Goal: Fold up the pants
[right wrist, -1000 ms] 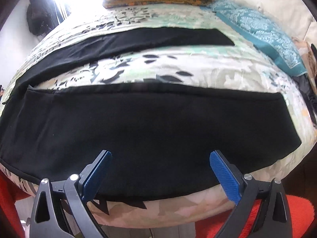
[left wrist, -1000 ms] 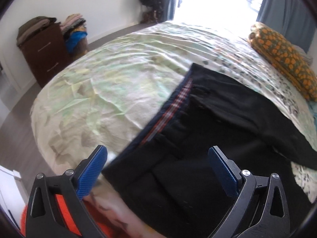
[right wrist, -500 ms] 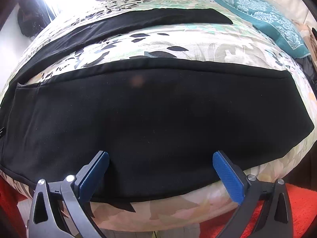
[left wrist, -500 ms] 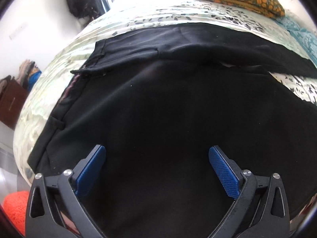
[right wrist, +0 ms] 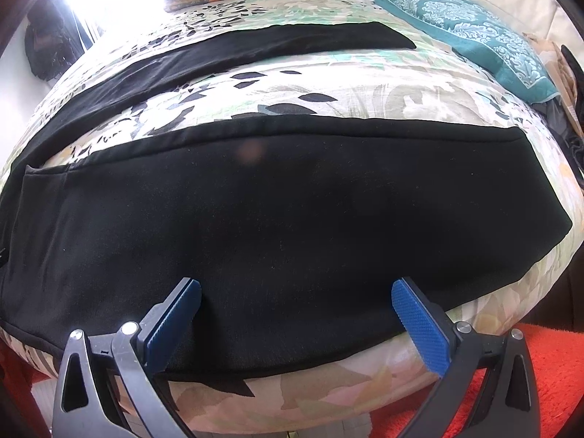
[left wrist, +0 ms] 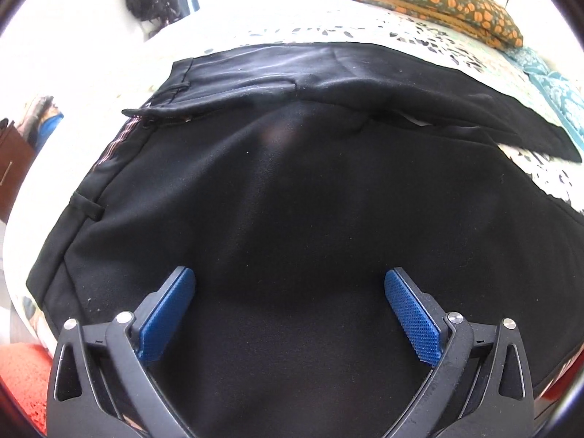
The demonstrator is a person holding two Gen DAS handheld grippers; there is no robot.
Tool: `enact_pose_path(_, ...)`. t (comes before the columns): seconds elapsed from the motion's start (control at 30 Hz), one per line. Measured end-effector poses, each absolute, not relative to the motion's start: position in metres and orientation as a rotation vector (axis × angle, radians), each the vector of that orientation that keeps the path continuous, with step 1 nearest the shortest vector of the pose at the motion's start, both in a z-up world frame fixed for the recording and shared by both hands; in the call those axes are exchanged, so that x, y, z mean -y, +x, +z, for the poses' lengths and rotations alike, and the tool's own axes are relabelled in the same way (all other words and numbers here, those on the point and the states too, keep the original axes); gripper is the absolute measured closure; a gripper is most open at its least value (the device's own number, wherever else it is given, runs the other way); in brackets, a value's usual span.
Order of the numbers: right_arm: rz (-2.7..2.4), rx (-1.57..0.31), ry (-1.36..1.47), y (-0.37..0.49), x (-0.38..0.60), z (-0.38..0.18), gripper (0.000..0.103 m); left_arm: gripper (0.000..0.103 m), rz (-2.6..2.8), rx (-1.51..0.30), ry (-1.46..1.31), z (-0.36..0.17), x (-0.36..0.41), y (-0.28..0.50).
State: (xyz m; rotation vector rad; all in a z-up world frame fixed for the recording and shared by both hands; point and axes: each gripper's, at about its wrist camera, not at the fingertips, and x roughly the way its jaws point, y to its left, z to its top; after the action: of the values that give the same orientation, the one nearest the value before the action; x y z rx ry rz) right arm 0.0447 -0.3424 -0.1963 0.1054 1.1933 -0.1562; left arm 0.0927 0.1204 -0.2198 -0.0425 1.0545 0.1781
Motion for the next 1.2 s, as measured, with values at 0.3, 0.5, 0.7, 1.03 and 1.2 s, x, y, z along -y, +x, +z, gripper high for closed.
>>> enact_pose_path(0.3, -0.130, -1.037, 0.180, 0.039, 0.341, -0.164, 0.000, 0.000, 0.177, -1.059, -0.040, -0.220, -0.121, 0.093)
enact_pose_path(0.5, -0.073, -0.945, 0.206, 0.047, 0.345, -0.131, 0.000, 0.001, 0.063, -1.034, -0.195, -0.183, -0.123, 0.091)
enact_pose_path(0.7, -0.101, -0.960, 0.192, 0.116, 0.413, -0.114, 0.000, 0.001, -0.031, -1.026, -0.159, -0.176, -0.087, 0.130)
enact_pose_path(1.03, -0.158, -1.085, 0.400, 0.303, 0.579, -0.140, 0.000, 0.000, 0.037, -0.951, 0.010, -0.218, -0.056, 0.141)
enact_pose_path(1.2, -0.166, -1.161, 0.313, 0.392, 0.588, -0.176, 0.000, 0.000, 0.047, -0.916, 0.022, -0.220, -0.054, 0.135)
